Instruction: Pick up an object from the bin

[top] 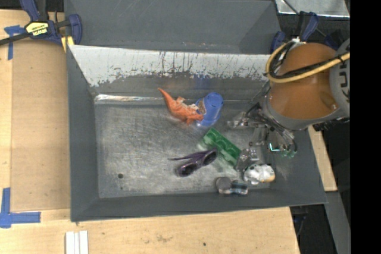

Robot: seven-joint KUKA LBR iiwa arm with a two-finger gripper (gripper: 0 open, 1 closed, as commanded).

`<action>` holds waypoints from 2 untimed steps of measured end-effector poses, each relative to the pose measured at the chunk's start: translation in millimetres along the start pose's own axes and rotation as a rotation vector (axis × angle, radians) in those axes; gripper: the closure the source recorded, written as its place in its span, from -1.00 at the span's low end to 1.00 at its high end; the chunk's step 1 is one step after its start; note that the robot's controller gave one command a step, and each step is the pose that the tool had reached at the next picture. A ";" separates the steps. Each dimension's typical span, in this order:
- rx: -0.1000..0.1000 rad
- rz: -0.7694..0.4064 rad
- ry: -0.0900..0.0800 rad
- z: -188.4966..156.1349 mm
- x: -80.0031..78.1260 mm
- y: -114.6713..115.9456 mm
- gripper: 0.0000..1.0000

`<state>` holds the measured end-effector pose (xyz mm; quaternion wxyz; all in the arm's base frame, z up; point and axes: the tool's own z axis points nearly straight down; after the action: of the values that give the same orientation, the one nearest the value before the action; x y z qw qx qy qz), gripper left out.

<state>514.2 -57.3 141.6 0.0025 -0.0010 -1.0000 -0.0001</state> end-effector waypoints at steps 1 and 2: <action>0.001 -0.002 -0.008 -3.8 -2.0 0.1 -1.00; 0.001 -0.067 -0.014 16.9 -14.3 -10.4 -1.00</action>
Offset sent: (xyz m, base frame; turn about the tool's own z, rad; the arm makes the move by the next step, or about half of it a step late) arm 0.0313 -0.0365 -0.0716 -0.1781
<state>528.4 -67.8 124.6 -0.0045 0.0324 -0.9995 0.0003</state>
